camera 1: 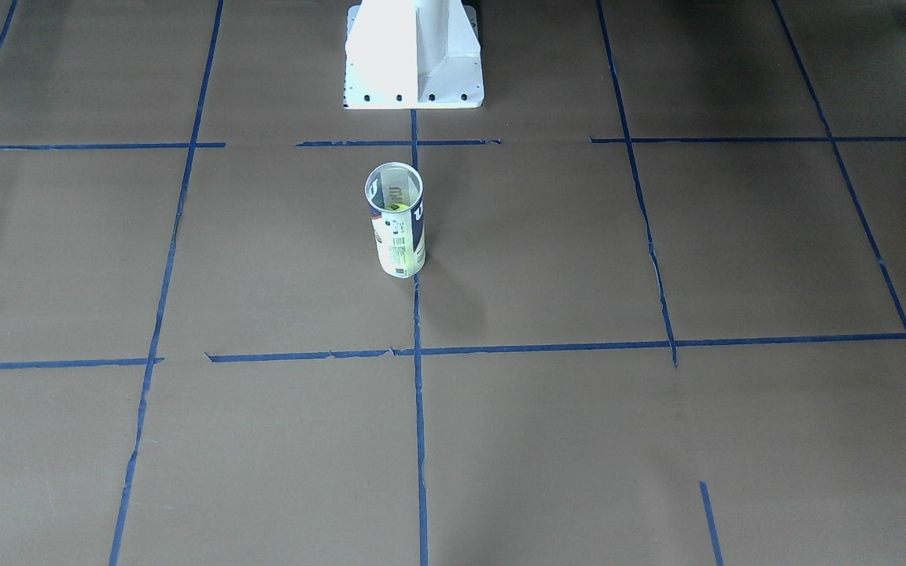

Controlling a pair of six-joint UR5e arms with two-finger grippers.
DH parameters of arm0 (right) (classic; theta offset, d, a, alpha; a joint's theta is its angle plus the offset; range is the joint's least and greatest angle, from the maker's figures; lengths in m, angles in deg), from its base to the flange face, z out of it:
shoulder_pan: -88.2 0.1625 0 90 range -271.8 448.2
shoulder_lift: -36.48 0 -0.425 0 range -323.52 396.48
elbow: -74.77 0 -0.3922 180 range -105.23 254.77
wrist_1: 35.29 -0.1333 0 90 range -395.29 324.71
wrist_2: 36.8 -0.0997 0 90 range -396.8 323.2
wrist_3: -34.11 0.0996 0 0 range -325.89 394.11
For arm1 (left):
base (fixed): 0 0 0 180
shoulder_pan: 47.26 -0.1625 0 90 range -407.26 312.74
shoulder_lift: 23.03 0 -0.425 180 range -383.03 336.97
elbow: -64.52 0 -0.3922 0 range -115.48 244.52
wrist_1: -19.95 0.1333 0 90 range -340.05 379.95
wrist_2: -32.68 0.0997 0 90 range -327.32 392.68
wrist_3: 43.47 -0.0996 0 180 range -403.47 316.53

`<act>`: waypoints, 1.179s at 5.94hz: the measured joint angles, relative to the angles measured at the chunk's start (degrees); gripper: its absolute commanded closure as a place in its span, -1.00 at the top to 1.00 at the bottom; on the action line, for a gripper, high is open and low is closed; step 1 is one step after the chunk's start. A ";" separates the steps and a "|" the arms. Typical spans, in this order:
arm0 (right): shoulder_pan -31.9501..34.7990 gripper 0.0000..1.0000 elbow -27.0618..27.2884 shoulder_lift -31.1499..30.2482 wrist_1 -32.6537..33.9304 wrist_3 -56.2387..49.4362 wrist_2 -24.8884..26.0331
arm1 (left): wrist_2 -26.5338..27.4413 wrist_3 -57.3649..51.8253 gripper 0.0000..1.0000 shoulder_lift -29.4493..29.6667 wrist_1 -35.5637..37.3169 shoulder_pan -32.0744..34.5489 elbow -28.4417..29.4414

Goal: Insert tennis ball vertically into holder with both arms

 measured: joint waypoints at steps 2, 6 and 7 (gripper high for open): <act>-0.05 1.00 -0.21 -0.11 -0.20 0.28 0.03 | 0.37 -0.28 1.00 -0.85 0.11 -0.24 -4.58; -0.01 1.00 0.06 -0.48 -0.32 0.70 -0.32 | 8.76 -0.29 1.00 -1.78 6.37 -2.76 -8.61; -0.01 1.00 0.20 -0.57 -0.36 0.73 -0.36 | 4.90 -0.33 1.00 -2.05 6.43 -2.83 -8.92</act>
